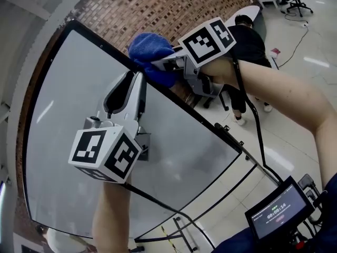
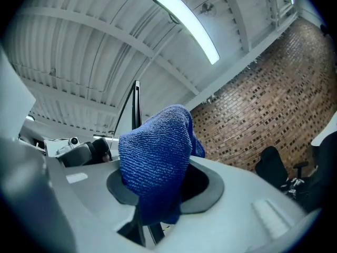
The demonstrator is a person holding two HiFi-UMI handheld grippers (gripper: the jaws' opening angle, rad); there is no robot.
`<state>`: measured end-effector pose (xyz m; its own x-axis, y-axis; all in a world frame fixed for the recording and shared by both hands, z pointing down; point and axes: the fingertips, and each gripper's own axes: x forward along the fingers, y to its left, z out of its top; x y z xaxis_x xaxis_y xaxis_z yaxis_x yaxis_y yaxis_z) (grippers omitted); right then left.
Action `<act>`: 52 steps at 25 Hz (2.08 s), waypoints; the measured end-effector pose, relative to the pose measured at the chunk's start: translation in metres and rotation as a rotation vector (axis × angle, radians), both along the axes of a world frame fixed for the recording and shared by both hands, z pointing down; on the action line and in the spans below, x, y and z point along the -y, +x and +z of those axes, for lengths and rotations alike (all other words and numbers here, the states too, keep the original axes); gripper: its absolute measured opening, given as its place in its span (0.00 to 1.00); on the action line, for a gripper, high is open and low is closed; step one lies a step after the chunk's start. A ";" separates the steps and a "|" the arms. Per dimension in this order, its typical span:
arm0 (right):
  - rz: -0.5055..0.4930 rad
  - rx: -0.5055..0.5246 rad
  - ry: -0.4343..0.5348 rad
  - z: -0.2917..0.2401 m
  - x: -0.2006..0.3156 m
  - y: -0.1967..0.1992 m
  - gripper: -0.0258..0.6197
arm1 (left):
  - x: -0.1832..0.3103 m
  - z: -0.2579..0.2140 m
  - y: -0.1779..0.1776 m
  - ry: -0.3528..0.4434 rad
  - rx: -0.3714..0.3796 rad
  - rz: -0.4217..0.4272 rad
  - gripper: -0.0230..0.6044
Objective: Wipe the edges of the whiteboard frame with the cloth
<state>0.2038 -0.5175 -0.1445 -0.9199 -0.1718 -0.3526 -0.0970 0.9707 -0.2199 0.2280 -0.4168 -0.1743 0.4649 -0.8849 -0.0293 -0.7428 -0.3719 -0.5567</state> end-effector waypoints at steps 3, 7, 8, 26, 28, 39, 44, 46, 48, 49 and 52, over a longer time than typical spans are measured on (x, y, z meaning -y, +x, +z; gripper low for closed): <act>0.010 -0.011 -0.015 0.032 0.001 0.004 0.26 | 0.005 0.028 0.008 -0.057 -0.030 0.009 0.17; -0.012 -0.012 -0.071 0.089 0.007 0.018 0.26 | 0.013 0.082 0.030 -0.131 -0.064 0.021 0.14; -0.021 -0.013 -0.079 0.100 0.009 0.021 0.26 | 0.017 0.094 0.034 -0.141 -0.066 0.021 0.13; -0.045 -0.025 -0.204 0.216 0.007 0.008 0.26 | 0.030 0.213 0.024 -0.330 -0.097 -0.017 0.12; -0.035 -0.036 -0.217 0.226 0.006 0.007 0.26 | 0.029 0.223 0.018 -0.351 -0.110 -0.027 0.12; 0.001 -0.019 -0.296 0.263 -0.001 0.005 0.25 | 0.017 0.248 0.001 -0.378 -0.150 -0.059 0.12; 0.031 -0.029 -0.298 0.277 -0.010 0.006 0.25 | 0.014 0.263 -0.010 -0.392 -0.167 -0.088 0.12; 0.033 -0.029 -0.309 0.281 -0.011 0.005 0.25 | 0.016 0.266 -0.019 -0.398 -0.187 -0.103 0.13; 0.027 -0.027 -0.322 0.284 -0.013 0.004 0.25 | 0.016 0.270 -0.028 -0.404 -0.214 -0.118 0.13; 0.026 -0.026 -0.325 0.285 -0.015 0.003 0.25 | 0.015 0.271 -0.032 -0.407 -0.225 -0.130 0.13; 0.026 -0.028 -0.321 0.284 -0.023 0.002 0.25 | 0.007 0.274 -0.039 -0.392 -0.219 -0.147 0.12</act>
<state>0.2055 -0.4942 0.1395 -0.9224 -0.2937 -0.2510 -0.1312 0.8492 -0.5115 0.1888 -0.4242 0.0995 0.3543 -0.9047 0.2364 -0.8876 -0.4050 -0.2195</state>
